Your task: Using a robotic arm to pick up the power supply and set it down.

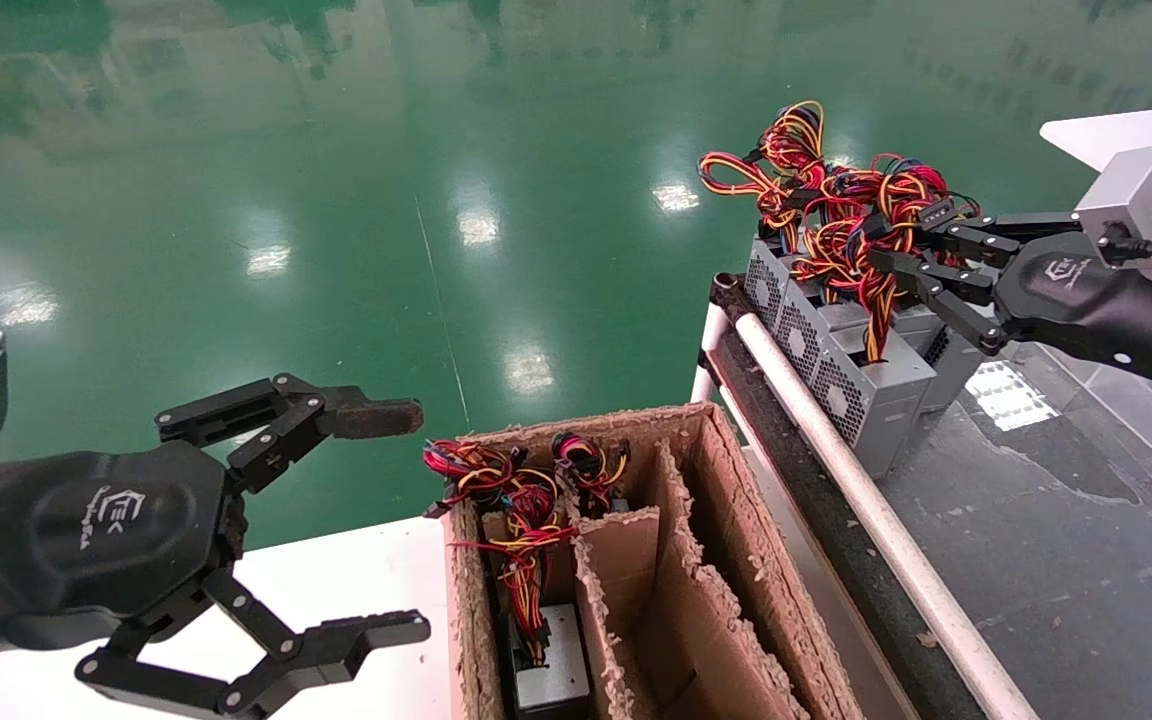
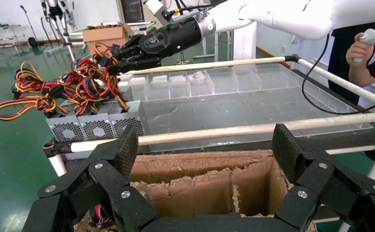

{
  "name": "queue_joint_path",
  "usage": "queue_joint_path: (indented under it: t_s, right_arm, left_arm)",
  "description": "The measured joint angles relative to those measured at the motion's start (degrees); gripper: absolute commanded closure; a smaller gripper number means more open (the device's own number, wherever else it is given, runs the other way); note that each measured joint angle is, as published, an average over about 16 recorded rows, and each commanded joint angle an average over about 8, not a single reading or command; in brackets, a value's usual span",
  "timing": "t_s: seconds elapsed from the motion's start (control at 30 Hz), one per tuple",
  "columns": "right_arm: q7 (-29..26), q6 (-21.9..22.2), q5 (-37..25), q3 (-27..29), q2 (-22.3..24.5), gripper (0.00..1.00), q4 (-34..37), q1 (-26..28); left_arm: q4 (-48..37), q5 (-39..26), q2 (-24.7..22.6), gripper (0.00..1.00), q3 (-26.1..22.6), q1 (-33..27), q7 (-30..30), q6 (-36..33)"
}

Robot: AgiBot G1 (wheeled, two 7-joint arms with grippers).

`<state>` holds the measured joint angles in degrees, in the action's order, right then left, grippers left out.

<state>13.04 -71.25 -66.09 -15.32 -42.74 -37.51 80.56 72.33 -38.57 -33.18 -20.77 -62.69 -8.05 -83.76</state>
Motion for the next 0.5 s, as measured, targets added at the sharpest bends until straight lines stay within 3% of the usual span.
queue_joint_path:
  t_s: [0.03,0.5]
  right_arm:
    - [0.1,-0.1,-0.1,-0.1,0.0,0.00,0.1,0.1]
    - [-0.5,-0.8,-0.4,-0.3,0.8,0.00,0.3,0.3]
  left_arm:
    - [0.0,0.0,0.0,0.00,0.0,0.0,0.0,0.0]
    - [0.0,0.0,0.0,0.00,0.0,0.0,0.0,0.0]
